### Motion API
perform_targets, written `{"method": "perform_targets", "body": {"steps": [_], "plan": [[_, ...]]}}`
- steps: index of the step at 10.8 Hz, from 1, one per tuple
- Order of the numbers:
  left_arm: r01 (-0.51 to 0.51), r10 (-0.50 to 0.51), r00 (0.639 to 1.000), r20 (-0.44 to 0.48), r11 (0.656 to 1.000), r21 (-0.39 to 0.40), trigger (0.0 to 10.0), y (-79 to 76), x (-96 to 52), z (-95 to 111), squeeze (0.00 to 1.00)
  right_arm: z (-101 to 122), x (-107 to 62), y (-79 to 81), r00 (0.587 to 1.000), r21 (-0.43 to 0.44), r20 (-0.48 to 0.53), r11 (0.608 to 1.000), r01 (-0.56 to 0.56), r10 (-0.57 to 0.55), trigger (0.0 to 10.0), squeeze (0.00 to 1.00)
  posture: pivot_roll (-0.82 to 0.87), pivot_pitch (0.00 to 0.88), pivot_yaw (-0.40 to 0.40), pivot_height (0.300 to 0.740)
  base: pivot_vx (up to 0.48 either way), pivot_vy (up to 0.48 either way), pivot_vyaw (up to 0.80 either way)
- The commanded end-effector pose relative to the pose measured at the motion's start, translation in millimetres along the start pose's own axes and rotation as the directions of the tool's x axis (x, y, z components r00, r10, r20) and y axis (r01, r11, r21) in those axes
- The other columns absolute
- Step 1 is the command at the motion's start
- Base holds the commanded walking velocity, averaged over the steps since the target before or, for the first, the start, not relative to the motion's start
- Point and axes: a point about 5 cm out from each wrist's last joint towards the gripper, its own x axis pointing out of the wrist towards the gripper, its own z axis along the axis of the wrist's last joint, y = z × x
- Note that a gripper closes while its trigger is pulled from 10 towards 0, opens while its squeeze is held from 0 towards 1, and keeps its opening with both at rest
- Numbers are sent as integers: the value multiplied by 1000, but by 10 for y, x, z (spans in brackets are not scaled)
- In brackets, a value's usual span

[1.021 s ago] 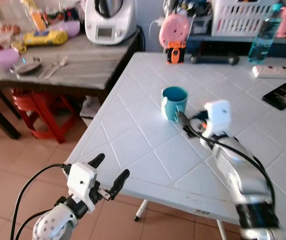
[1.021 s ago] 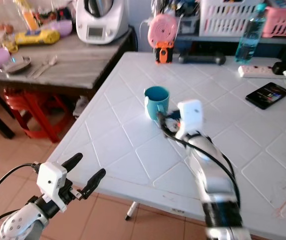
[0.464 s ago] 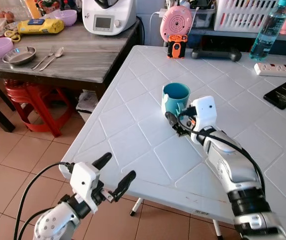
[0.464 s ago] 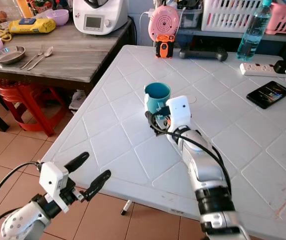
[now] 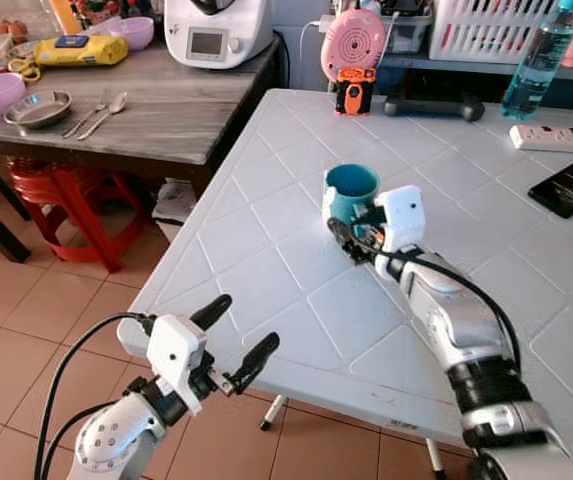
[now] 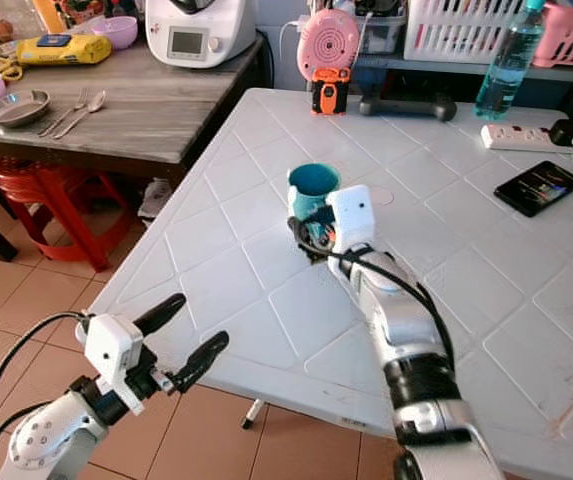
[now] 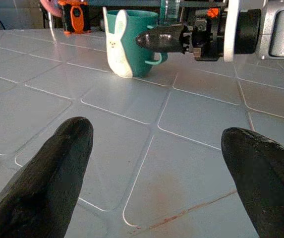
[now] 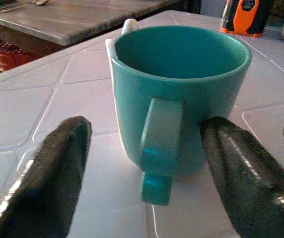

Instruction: Setting the table

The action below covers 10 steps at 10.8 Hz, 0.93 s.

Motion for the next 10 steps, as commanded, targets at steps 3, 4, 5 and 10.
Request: {"method": "perform_targets", "body": {"steps": [3,4,5,10], "plan": [[-10,10,1000,0,1000,10,10000,-8,10,46,0,-5,33,-13,1000,15,3,1000,19,-19,0,0,24,79,41,740,0,0,0],[-13,13,1000,3,1000,11,10000,-7,17,54,0,-24,32,-31,1000,9,1,1000,30,-30,0,0,22,76,41,740,0,0,0],[-14,14,1000,3,1000,10,10000,-5,23,49,0,-41,27,-47,999,4,-3,999,45,-45,0,0,17,72,41,740,0,0,0],[-26,26,1000,5,1000,13,10000,19,32,51,0,-67,19,-81,992,-9,15,992,125,-124,0,0,19,59,46,740,0,0,0]]}}
